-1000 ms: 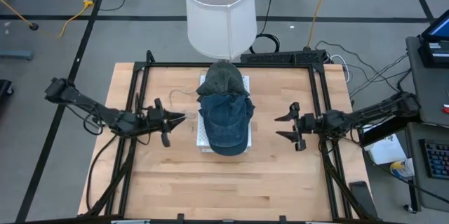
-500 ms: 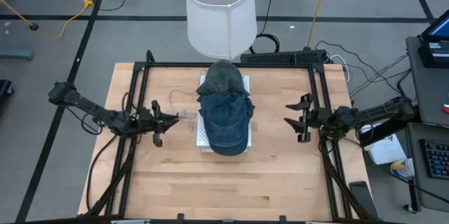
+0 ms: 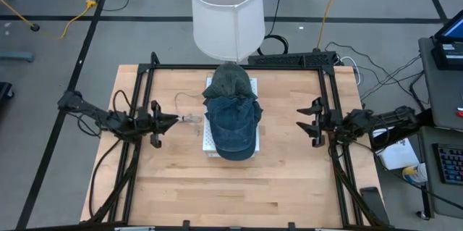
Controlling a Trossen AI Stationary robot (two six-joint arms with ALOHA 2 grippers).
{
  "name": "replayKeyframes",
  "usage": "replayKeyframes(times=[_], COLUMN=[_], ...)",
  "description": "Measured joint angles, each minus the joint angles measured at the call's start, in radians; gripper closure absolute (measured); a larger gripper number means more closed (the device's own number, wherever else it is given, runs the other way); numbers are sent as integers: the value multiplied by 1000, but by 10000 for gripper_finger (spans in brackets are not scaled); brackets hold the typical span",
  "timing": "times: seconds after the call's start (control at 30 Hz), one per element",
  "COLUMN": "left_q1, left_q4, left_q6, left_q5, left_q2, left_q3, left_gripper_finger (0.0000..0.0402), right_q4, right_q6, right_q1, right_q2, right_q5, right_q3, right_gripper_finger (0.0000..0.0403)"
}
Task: Pick & Place hat
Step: Return to Home Position
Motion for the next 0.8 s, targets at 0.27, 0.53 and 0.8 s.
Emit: replayKeyframes(times=[0.27, 0.53, 0.8], left_q1=[0, -1, -1], left_q4=[-161, -163, -164], left_q6=[2, -35, -30], left_q5=[-8, -2, -29], left_q2=[-188, -184, -183], left_q3=[0, 4, 4], left_gripper_finger=[334, 334, 334], right_q4=[-75, -147, -256], right_q6=[16, 123, 150], right_q1=[0, 0, 0], right_q2=[-73, -71, -69], right_q5=[0, 0, -1], right_q3=[-1, -1, -1], right_gripper_finger=[184, 182, 185])
